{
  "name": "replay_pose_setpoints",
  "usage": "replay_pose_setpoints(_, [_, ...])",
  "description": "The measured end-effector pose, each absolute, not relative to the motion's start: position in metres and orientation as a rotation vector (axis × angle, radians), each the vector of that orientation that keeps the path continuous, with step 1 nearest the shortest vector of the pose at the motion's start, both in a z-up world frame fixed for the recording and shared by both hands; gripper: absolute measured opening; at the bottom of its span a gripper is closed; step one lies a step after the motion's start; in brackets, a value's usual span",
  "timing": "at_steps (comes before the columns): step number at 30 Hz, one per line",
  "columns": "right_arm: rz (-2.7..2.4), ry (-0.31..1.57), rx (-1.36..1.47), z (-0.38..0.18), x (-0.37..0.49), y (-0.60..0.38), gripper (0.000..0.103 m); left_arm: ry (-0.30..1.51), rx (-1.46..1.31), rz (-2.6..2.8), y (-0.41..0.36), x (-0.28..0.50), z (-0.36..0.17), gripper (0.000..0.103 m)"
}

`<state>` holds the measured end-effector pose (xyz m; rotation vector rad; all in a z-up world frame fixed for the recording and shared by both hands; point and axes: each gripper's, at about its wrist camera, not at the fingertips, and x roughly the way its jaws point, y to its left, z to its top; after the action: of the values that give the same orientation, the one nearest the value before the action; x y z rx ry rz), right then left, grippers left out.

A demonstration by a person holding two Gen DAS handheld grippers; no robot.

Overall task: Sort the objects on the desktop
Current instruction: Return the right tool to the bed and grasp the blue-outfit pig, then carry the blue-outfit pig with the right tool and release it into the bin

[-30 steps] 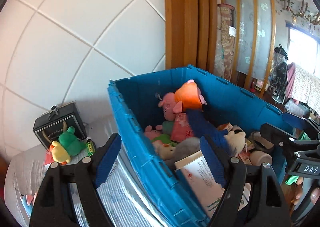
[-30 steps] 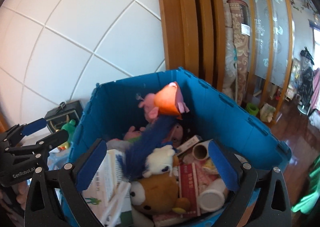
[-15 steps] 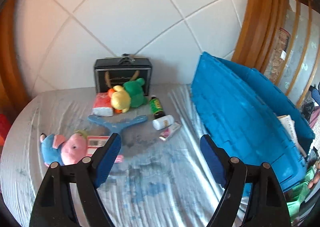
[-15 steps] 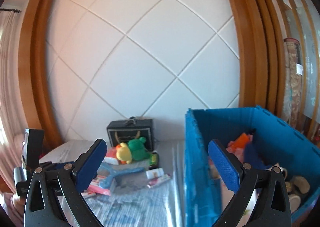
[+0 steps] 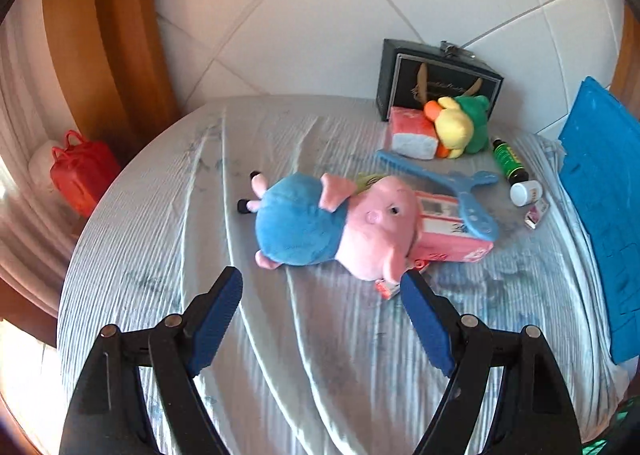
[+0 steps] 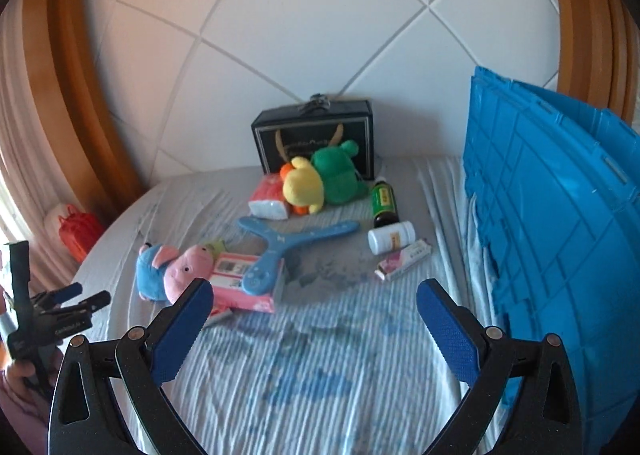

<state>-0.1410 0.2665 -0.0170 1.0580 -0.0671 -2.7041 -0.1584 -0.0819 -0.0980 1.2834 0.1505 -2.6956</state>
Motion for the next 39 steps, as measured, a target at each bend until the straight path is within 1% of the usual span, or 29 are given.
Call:
replay_pose_setpoints(5, [-2.606,-0.062,1.231,-0.057,-0.181,0.244,0.103,0.172,1.346,-2.624,-0.114,-0.182,-0.129,0.081])
replay_pose_setpoints(9, [-2.512,0.0,1.304,-0.081,-0.204,0.205,0.103,0.192,1.396,-2.657,-0.126,-0.204,-0.141,0.081])
replay_pose_setpoints(16, [-2.34,0.026,1.395,-0.119,-0.236,0.12,0.103,-0.004,1.538,-2.671,-0.129,-0.248,-0.173,0.081])
replay_pose_setpoints(21, [-2.212,0.078,1.487,-0.149,-0.248,0.055,0.103,-0.098,1.615,-2.716,-0.135,-0.267,-0.19,0.081])
replay_pose_setpoints(25, [-2.18,0.127,1.518,-0.169,-0.261,0.023,0.103,-0.127,1.649,-2.783,-0.137,-0.279,-0.198,0.081])
replay_pose_setpoints(27, [-2.177,0.196,1.518,-0.178,-0.267,0.009,0.102,-0.121,1.659,-2.816,-0.139,-0.284,-0.2,0.084])
replay_pose_setpoints(29, [-2.182,0.271,1.503,-0.184,-0.27,-0.003,0.101,-0.151,1.653,-2.818,-0.142,-0.289,-0.206,0.092])
replay_pose_setpoints(31, [-2.168,0.278,1.511,-0.189,-0.277,-0.005,0.101,-0.115,1.656,-2.836,-0.149,-0.295,-0.21,0.099])
replay_pose_setpoints(33, [-2.172,0.317,1.515,-0.192,-0.285,-0.006,0.101,-0.093,1.658,-2.86,-0.153,-0.3,-0.213,0.1])
replay_pose_setpoints(38, [-2.119,0.355,1.531,-0.201,-0.305,-0.006,0.103,-0.14,1.669,-2.898,-0.151,-0.312,-0.217,0.101])
replay_pose_setpoints(39, [-2.11,0.365,1.524,-0.2,-0.307,-0.007,0.099,-0.144,1.666,-2.904,-0.151,-0.313,-0.216,0.1])
